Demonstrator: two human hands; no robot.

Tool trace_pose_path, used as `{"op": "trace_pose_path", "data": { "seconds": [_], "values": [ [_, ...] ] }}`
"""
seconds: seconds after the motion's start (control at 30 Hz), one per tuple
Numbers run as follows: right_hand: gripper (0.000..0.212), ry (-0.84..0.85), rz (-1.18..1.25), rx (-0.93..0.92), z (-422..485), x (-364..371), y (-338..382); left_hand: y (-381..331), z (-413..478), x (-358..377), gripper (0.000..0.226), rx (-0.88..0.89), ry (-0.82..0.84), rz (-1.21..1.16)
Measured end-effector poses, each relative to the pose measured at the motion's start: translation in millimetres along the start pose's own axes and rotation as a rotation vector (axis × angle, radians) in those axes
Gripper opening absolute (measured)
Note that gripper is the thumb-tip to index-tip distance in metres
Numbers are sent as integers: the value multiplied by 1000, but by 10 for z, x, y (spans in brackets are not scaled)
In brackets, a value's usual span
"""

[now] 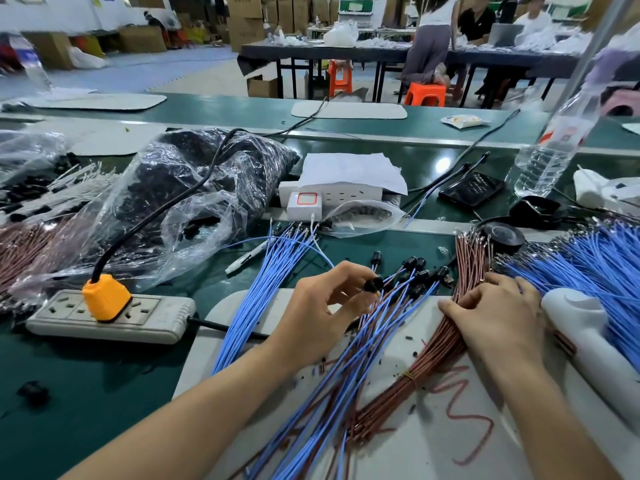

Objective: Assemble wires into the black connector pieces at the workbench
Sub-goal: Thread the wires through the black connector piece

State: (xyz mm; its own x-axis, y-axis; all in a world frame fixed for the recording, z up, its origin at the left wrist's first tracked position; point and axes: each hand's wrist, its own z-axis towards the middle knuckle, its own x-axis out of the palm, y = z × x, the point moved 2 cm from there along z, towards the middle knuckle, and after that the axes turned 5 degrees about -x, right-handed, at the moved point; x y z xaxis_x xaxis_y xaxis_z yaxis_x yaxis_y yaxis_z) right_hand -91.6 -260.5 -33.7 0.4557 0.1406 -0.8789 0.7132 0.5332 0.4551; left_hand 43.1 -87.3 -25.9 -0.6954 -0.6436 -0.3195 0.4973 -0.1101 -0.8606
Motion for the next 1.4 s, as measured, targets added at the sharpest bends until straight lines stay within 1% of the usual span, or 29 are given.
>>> {"op": "trace_pose_path", "data": {
  "seconds": [0.1, 0.2, 0.3, 0.4, 0.47, 0.5, 0.63, 0.67, 0.73, 0.87, 0.93, 1.03, 1.1, 1.17, 1.27, 1.3, 1.33, 1.4],
  "values": [
    [35, -24, 43, 12, 7, -4, 15, -2, -6, 5, 16, 3, 10, 6],
    [35, -47, 72, 39, 10, -5, 0, 0, -10, 7, 16, 6, 8, 9],
    [36, -53, 50, 27, 7, 37, -17, 9, -6, 8, 17, 6, 13, 10],
    [28, -88, 13, -1, 40, 96, -48, 19, -6, 10, 18, 10, 17, 12],
    [37, -114, -13, -4, 66, 123, -81, 20, -8, 10, 17, 9, 19, 9],
    [38, -119, -18, -2, 78, 127, -97, 18, -9, 8, 17, 10, 20, 10],
    [14, -135, 58, 26, 104, 118, -125, 19, -16, 11, 16, 10, 15, 18],
    [14, -143, 92, 32, 106, 119, -120, 19, -13, 9, 16, 6, 10, 19],
    [17, -158, 143, 48, 98, 121, -118, 26, -9, 9, 15, 8, 1, 50],
    [26, -144, 111, 63, 113, 106, -155, 26, 4, 8, 16, 22, -25, 111],
    [23, -143, 136, 60, 116, 93, -142, 23, 0, 5, 15, 18, -29, 115],
    [27, -175, 192, 54, 99, 50, -118, 25, -11, 7, 16, 20, -26, 128],
    [29, -193, 253, 61, 93, 5, -110, 28, -9, 7, 17, 24, -27, 135],
    [24, -256, 325, 44, 70, -30, -83, 29, -6, 6, 17, 22, -28, 131],
    [19, -454, 424, -77, -14, -83, 44, 13, -7, -12, 19, 42, -31, 124],
    [19, -473, 502, -128, -48, -94, 104, 2, -10, -17, 20, 49, -24, 118],
    [20, -447, 600, -173, -76, -90, 159, -10, -12, -19, 20, 55, -15, 114],
    [18, -305, 798, -220, -122, -60, 257, -37, -21, -9, 19, 67, 10, 112]
  ]
}}
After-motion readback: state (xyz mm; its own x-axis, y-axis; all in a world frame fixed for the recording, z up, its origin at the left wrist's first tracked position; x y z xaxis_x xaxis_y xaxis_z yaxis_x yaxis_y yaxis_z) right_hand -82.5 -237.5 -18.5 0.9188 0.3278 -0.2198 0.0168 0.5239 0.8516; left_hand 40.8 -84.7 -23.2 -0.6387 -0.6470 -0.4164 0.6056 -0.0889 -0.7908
